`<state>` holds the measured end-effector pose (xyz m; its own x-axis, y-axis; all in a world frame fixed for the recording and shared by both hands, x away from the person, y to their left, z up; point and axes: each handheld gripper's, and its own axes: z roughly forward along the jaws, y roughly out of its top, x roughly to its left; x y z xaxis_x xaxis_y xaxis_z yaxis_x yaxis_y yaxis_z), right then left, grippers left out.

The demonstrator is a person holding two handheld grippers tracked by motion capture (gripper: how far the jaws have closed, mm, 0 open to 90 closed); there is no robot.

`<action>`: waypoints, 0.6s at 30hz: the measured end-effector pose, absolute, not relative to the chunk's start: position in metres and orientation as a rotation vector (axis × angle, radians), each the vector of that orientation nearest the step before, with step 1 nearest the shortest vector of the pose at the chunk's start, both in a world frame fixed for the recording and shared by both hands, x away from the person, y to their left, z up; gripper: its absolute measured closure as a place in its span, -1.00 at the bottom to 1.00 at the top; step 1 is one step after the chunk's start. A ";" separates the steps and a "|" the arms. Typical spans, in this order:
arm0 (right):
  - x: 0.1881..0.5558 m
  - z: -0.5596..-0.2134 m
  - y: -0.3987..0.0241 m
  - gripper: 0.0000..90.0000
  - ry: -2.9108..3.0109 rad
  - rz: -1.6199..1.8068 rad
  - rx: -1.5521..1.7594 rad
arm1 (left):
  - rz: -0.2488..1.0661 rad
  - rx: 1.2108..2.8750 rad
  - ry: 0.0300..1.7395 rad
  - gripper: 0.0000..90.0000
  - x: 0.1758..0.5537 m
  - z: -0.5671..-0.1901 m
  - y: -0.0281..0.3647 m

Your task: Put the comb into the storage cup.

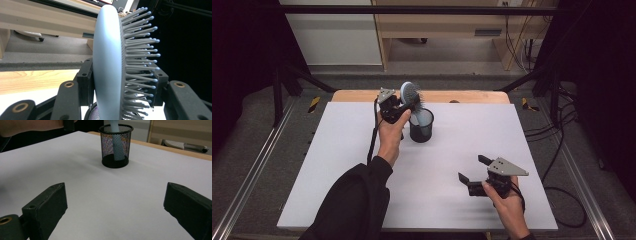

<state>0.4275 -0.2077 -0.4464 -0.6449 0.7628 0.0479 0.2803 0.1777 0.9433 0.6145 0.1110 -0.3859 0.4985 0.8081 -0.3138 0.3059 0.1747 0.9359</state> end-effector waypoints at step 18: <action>0.427 -0.447 -0.208 -0.89 2.024 1.468 0.981 | 0.471 1.394 1.052 0.10 0.612 -0.391 0.112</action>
